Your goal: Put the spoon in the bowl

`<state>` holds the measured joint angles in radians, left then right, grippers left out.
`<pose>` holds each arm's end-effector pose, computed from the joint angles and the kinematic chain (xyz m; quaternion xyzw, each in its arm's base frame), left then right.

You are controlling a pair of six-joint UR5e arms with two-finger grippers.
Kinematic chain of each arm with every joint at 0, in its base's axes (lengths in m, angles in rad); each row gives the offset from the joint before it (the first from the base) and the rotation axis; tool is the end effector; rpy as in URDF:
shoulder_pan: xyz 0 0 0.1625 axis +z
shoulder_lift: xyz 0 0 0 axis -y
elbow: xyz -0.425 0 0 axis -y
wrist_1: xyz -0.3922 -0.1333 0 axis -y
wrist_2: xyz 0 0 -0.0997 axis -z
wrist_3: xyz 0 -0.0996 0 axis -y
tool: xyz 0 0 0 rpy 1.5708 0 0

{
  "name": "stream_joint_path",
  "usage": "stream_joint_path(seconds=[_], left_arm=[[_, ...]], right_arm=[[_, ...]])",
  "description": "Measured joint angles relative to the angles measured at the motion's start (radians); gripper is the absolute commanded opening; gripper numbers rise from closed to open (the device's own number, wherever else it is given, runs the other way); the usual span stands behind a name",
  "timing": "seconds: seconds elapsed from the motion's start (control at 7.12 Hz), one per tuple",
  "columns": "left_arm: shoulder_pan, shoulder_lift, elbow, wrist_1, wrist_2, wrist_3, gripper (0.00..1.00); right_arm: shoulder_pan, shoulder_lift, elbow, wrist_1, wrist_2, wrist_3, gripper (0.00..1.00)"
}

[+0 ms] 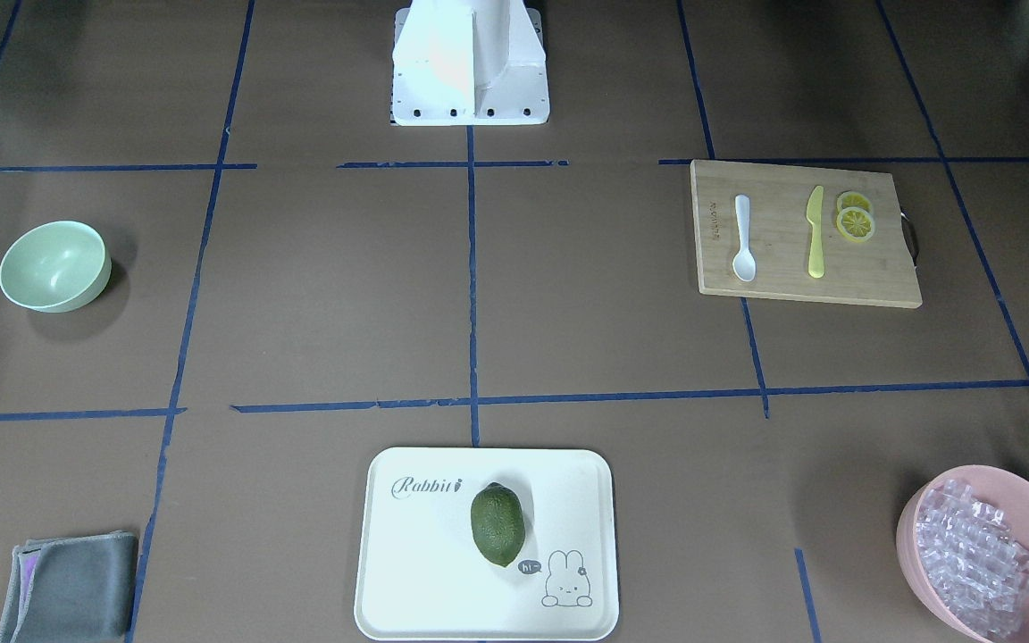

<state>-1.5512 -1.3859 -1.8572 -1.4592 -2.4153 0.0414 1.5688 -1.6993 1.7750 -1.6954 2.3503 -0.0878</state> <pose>-0.0508 -0.4121 0.6077 -0.0001 0.4098 0.0257 0.9118 0.0624 -0.4329 0.6300 -0.0063 -0.3805 -0.0322 0.9242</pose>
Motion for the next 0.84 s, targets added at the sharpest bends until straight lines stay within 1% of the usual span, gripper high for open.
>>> stream_joint_path(seconds=[0.42, 0.7, 0.84], left_arm=[[0.006, 0.006, -0.017, -0.016, -0.018, 0.009, 1.0], [0.062, 0.018, -0.035, -0.062, -0.045, -0.024, 1.0], [0.086, 0.02, -0.038, -0.086, -0.048, -0.042, 1.0]], right_arm=[[-0.002, 0.004, -0.006, 0.002, 0.001, -0.003, 1.0], [-0.003, 0.004, -0.002, 0.002, 0.006, -0.004, 0.99], [-0.014, 0.004, 0.001, 0.003, 0.024, 0.001, 0.99]])
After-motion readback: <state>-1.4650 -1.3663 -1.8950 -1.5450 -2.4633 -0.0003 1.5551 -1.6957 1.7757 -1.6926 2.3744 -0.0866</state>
